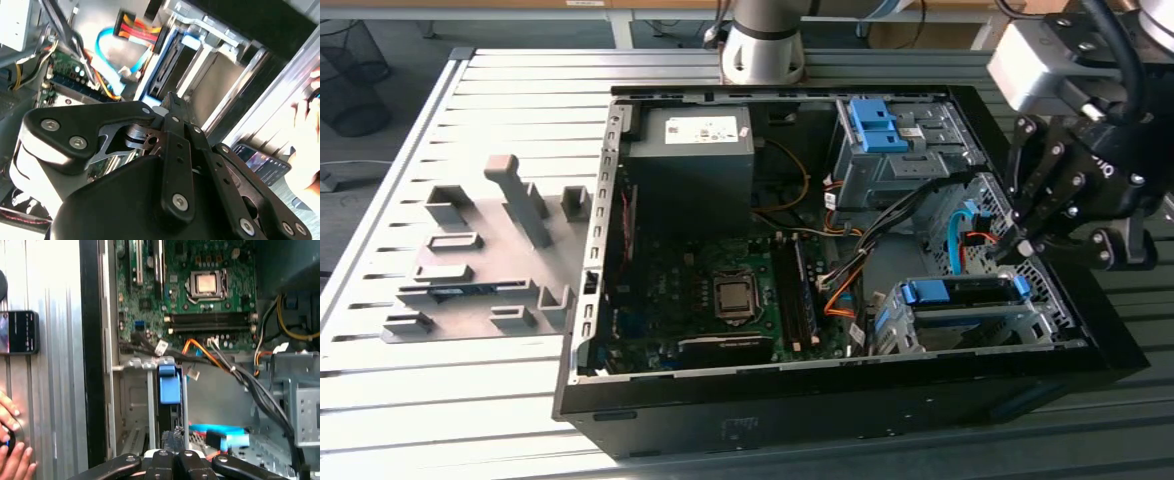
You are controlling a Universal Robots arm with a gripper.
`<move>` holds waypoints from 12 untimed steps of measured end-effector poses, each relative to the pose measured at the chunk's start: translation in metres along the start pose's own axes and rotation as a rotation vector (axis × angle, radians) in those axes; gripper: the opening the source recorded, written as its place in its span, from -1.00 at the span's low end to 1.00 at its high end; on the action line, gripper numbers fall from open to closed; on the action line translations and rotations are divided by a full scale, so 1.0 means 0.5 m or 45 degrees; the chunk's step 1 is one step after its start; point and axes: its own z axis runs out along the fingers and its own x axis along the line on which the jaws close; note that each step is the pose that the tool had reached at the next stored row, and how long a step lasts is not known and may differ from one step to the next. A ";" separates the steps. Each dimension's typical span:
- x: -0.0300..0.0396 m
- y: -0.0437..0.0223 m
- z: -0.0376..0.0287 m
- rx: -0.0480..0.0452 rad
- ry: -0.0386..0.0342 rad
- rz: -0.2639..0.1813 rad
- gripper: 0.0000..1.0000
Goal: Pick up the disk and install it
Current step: 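Insert the first disk wire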
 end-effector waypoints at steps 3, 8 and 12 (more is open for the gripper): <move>-0.001 -0.009 0.001 0.000 -0.0001 0.000 -0.79; -0.001 -0.009 0.001 0.000 0.0000 0.000 -0.79; -0.001 -0.009 0.001 0.000 0.0000 0.000 -0.79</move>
